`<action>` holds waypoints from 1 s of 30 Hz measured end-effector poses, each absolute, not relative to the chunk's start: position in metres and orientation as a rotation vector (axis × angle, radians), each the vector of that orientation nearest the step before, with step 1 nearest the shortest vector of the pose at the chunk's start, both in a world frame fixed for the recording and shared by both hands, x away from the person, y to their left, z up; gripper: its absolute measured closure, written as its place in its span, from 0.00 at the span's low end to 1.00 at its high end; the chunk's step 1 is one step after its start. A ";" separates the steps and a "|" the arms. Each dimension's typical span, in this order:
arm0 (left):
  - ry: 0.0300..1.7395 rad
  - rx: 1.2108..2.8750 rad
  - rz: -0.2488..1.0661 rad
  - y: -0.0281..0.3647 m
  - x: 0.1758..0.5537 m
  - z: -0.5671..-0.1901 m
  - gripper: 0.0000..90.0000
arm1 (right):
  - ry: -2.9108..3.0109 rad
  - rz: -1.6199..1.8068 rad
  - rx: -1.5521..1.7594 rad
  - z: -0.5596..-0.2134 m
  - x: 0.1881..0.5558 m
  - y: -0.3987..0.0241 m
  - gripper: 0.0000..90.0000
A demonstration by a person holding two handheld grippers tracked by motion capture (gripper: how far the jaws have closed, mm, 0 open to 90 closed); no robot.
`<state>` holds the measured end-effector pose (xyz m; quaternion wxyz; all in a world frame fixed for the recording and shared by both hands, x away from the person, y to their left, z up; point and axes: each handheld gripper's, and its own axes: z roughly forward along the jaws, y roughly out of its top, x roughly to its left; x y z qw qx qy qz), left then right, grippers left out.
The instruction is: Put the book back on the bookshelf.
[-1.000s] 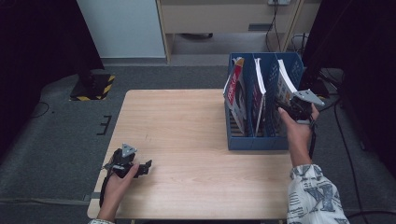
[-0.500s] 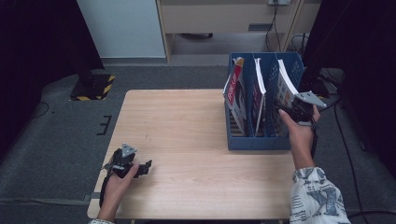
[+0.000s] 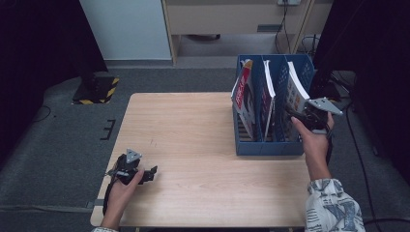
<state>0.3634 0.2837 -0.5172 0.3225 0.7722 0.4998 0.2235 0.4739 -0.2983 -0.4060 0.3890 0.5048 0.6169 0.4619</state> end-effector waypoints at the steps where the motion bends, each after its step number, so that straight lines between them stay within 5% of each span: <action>1: 1.312 2.027 0.587 0.284 0.363 -0.517 0.07 | 1.569 1.174 1.284 -0.406 0.474 -0.298 0.21; 30: 1.308 2.030 0.587 0.283 0.361 -0.516 0.07 | 1.607 1.224 1.265 -0.409 0.432 -0.308 0.22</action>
